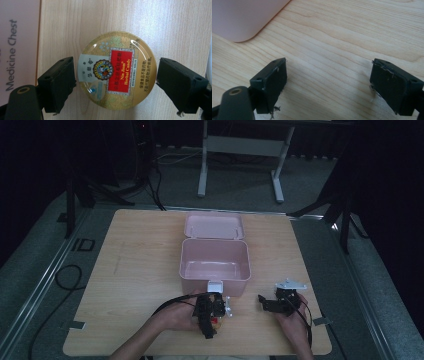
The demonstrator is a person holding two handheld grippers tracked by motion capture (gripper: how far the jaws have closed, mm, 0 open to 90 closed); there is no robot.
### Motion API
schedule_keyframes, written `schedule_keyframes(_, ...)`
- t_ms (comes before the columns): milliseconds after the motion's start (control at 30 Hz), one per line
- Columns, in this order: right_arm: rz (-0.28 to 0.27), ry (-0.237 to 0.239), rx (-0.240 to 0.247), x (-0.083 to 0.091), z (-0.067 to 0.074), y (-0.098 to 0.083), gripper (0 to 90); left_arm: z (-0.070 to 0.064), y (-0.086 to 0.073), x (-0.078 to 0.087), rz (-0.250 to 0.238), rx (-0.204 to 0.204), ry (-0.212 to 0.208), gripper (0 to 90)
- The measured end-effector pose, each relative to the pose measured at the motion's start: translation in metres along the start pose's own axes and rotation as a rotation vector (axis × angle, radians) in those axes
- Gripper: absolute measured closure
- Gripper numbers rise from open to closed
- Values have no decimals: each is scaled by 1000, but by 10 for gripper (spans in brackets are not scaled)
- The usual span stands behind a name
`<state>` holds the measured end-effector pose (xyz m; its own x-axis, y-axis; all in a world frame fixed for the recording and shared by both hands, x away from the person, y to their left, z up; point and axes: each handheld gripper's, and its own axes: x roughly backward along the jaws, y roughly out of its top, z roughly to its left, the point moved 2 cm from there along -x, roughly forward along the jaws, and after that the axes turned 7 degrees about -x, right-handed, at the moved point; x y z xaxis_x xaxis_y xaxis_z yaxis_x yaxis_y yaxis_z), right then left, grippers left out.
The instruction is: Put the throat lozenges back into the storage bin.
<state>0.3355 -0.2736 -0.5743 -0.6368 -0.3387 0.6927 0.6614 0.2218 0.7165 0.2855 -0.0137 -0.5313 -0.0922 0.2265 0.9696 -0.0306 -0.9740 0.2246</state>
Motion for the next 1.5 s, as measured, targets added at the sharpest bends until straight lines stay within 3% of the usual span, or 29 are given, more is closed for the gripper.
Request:
schedule_keyframes(233, 0, 0, 0, 0, 0, 0, 140, 1, 2, -1, 10, -1, -5, 201)
schedule_keyframes(1067, 0, 0, -1, 0, 0, 0, 140, 2, 5, -4, 86, -27, -51, 200)
schedule_keyframes(1500, 0, 0, -1, 0, 0, 0, 140, 1, -2, 1, 97, -25, -30, 209)
